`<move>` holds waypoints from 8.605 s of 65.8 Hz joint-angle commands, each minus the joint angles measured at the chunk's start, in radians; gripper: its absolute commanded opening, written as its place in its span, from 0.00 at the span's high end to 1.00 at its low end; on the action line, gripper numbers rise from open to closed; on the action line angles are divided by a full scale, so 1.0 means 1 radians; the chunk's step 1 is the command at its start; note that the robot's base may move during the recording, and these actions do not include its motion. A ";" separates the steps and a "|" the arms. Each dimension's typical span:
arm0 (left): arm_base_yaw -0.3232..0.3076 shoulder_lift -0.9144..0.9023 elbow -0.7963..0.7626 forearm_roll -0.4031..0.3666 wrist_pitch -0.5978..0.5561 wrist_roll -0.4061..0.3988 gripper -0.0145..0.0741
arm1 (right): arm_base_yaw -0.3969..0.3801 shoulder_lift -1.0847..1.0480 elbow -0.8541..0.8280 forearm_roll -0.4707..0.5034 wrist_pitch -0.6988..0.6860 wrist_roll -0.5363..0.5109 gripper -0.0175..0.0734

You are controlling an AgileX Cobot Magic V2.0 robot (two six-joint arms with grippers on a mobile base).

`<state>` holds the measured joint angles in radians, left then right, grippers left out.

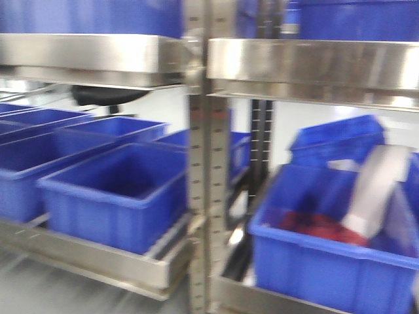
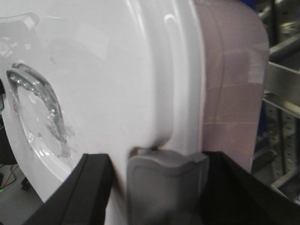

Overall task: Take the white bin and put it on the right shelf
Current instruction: 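Drive the base up to the metal shelf rack holding the bin, then raise the held bin with both grippers above the upper shelf lip, then lower the bin onto the upper roller shelf and open both grippers, then withdraw both open grippers down and away from the placed bin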

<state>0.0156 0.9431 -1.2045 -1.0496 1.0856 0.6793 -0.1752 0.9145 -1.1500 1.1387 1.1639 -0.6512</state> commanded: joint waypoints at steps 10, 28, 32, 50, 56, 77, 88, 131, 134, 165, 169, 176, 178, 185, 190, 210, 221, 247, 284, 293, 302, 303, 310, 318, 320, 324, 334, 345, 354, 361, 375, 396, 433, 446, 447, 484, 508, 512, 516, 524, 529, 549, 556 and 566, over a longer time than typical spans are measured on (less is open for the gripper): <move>-0.024 -0.011 -0.033 -0.158 0.036 0.020 0.59 | 0.019 -0.018 -0.038 0.239 0.110 0.000 0.35; -0.024 -0.011 -0.033 -0.158 0.036 0.020 0.59 | 0.019 -0.018 -0.038 0.239 0.110 0.000 0.35; -0.024 -0.011 -0.033 -0.158 0.036 0.020 0.59 | 0.019 -0.018 -0.038 0.239 0.110 0.000 0.35; -0.024 -0.011 -0.033 -0.158 0.036 0.020 0.59 | 0.019 -0.018 -0.038 0.239 0.110 0.000 0.35; -0.024 -0.011 -0.033 -0.158 0.036 0.020 0.59 | 0.019 -0.018 -0.038 0.239 0.110 0.000 0.35; -0.024 0.011 -0.033 -0.158 0.036 0.020 0.59 | 0.019 -0.018 -0.038 0.239 0.110 0.000 0.35; -0.024 0.016 -0.033 -0.158 0.034 0.020 0.59 | 0.019 -0.018 -0.038 0.239 0.110 0.000 0.35; -0.024 0.016 -0.033 -0.158 0.034 0.020 0.59 | 0.019 -0.018 -0.038 0.239 0.110 0.000 0.35; -0.024 0.016 -0.033 -0.158 0.034 0.020 0.59 | 0.019 -0.018 -0.038 0.239 0.110 0.000 0.35; -0.024 0.016 -0.033 -0.158 0.034 0.020 0.59 | 0.019 -0.018 -0.038 0.239 0.110 0.000 0.35; -0.024 0.016 -0.033 -0.158 0.034 0.020 0.59 | 0.019 -0.018 -0.038 0.239 0.110 0.000 0.35; -0.024 0.016 -0.033 -0.158 0.034 0.020 0.59 | 0.019 -0.018 -0.038 0.239 0.110 0.000 0.35; -0.024 0.016 -0.033 -0.158 0.034 0.020 0.59 | 0.019 -0.018 -0.038 0.239 0.110 0.000 0.35; -0.024 0.016 -0.033 -0.158 0.034 0.020 0.59 | 0.019 -0.018 -0.038 0.239 0.110 0.000 0.35; -0.024 0.016 -0.033 -0.158 0.034 0.020 0.59 | 0.019 -0.018 -0.038 0.239 0.110 0.000 0.35; -0.024 0.016 -0.033 -0.158 0.034 0.020 0.59 | 0.019 -0.018 -0.038 0.239 0.109 0.000 0.35; -0.024 0.016 -0.033 -0.158 0.034 0.020 0.59 | 0.019 -0.018 -0.038 0.239 0.109 0.000 0.35; -0.024 0.020 -0.033 -0.189 0.075 0.020 0.59 | 0.019 -0.014 -0.038 0.253 0.155 0.001 0.35; -0.024 0.275 -0.033 -0.477 0.094 0.042 0.59 | 0.019 0.248 -0.039 0.371 0.158 0.061 0.35; -0.024 0.334 -0.033 -0.489 0.025 0.062 0.58 | 0.019 0.301 -0.039 0.393 0.145 0.061 0.35; -0.024 0.377 -0.033 -0.492 -0.004 0.062 0.58 | 0.019 0.342 -0.039 0.393 0.106 0.059 0.35; -0.024 0.384 -0.033 -0.492 -0.007 0.062 0.58 | 0.019 0.346 -0.039 0.393 0.101 0.058 0.35; -0.024 0.411 -0.033 -0.492 -0.014 0.062 0.58 | 0.019 0.377 -0.039 0.393 0.086 0.056 0.35; -0.024 0.431 -0.033 -0.492 -0.021 0.062 0.58 | 0.019 0.399 -0.039 0.393 0.083 0.046 0.35; -0.024 0.435 -0.033 -0.492 -0.022 0.062 0.58 | 0.019 0.402 -0.039 0.393 0.083 0.041 0.35; -0.024 0.435 -0.033 -0.488 -0.026 0.062 0.58 | 0.019 0.403 -0.039 0.393 0.080 0.029 0.35; -0.024 0.435 -0.033 -0.488 -0.039 0.062 0.54 | 0.019 0.403 -0.039 0.393 0.072 0.021 0.35; -0.024 0.435 -0.033 -0.488 -0.046 0.062 0.35 | 0.019 0.403 -0.039 0.387 0.054 0.019 0.23; -0.024 0.435 -0.033 -0.482 -0.048 0.062 0.28 | 0.019 0.403 -0.039 0.378 0.007 0.019 0.16; -0.024 0.435 -0.033 -0.446 -0.081 0.062 0.28 | 0.018 0.403 -0.039 0.376 -0.059 0.019 0.17; -0.024 0.435 -0.033 -0.401 -0.169 0.062 0.28 | 0.013 0.403 -0.039 0.363 -0.192 0.019 0.17; -0.021 0.435 -0.033 -0.356 -0.274 0.062 0.28 | -0.050 0.403 -0.039 0.349 -0.300 0.019 0.17; -0.021 0.435 -0.033 -0.352 -0.331 0.062 0.62 | -0.060 0.403 -0.039 0.271 -0.288 0.019 0.50; -0.021 0.435 -0.033 -0.352 -0.336 0.062 0.96 | -0.060 0.403 -0.039 0.263 -0.290 0.019 0.75; -0.021 0.435 -0.033 -0.352 -0.338 0.062 0.96 | -0.060 0.403 -0.039 0.263 -0.291 0.019 0.75; -0.198 0.280 -0.026 0.453 -0.837 -0.476 0.97 | 0.082 0.260 -0.143 -0.060 -0.782 0.119 0.74; -0.181 0.043 0.340 0.590 -1.096 -0.539 0.97 | 0.089 0.009 0.243 -0.185 -0.965 -0.060 0.75; -0.180 -0.020 0.411 0.608 -1.117 -0.539 0.97 | 0.089 -0.068 0.332 -0.185 -1.014 -0.076 0.75; -0.171 -0.093 0.489 0.630 -1.122 -0.539 0.97 | 0.089 -0.146 0.429 -0.185 -1.054 -0.076 0.75; -0.133 -0.240 0.632 0.674 -1.124 -0.537 0.97 | 0.089 -0.305 0.602 -0.185 -1.070 -0.076 0.75; -0.092 -0.337 0.713 0.683 -1.124 -0.537 0.97 | 0.089 -0.400 0.695 -0.185 -1.066 -0.076 0.75; 0.046 -0.733 0.881 0.681 -1.017 -0.537 0.97 | 0.089 -0.775 0.859 -0.185 -1.031 -0.076 0.75; 0.048 -0.820 0.881 0.681 -0.940 -0.537 0.97 | 0.089 -0.835 0.859 -0.184 -1.030 -0.075 0.75; 0.048 -0.872 0.881 0.681 -0.901 -0.537 0.97 | 0.089 -0.850 0.859 -0.172 -1.029 -0.075 0.75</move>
<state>0.0608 0.0703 -0.2990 -0.3625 0.2411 0.1470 -0.0845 0.0555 -0.2648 0.9483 0.1811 -0.7155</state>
